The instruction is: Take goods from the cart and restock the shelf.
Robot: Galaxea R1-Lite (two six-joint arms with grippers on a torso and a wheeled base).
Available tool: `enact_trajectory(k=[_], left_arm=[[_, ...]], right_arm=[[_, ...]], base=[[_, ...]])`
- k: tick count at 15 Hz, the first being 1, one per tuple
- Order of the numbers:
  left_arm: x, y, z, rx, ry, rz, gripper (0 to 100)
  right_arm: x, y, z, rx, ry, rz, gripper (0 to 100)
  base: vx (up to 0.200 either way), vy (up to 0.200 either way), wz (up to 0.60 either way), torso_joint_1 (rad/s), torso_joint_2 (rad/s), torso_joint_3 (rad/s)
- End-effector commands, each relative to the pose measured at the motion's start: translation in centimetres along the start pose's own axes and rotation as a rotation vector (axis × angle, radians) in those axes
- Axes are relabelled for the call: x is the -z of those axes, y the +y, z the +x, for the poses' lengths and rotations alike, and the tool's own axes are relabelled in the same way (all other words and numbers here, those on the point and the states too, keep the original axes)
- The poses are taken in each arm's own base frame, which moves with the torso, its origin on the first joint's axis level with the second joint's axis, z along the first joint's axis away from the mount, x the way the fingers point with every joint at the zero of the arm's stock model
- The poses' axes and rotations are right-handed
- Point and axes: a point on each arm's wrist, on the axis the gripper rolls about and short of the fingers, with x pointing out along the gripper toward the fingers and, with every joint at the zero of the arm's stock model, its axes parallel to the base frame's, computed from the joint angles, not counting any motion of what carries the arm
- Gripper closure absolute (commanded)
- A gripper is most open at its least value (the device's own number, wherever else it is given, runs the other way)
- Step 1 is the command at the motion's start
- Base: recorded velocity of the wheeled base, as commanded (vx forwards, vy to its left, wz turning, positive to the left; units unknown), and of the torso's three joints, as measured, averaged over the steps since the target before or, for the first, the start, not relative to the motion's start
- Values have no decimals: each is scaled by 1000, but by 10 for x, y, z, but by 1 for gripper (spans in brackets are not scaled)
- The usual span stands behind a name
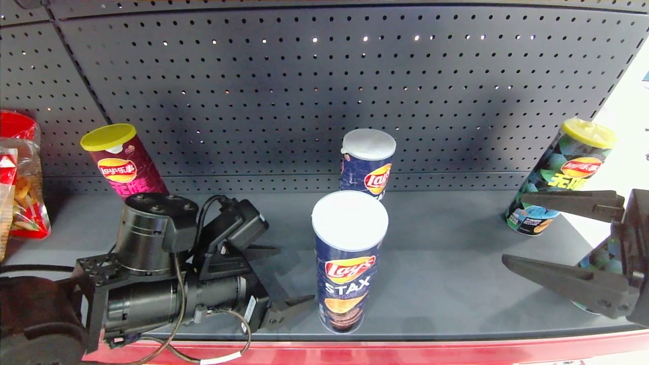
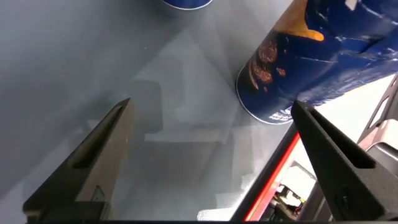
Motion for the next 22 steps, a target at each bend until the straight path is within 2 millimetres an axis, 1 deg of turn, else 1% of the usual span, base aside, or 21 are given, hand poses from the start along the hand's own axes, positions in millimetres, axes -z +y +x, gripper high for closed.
enact_trajectory(k=[1,8,22], left_arm=[[1,1,3,1,7,-2,0],[-4,3,10,2,2,6,0],[-4,2,15,11,11,10,0]], right_arm=[[0,0,1,-1,1,2,0],[0,0,0,0,-2,10,0],[-4,0,-1,2,-13,6,0]], base=[[0,0,0,0,0,0],[0,0,0,0,0,0],[0,0,0,0,0,0]])
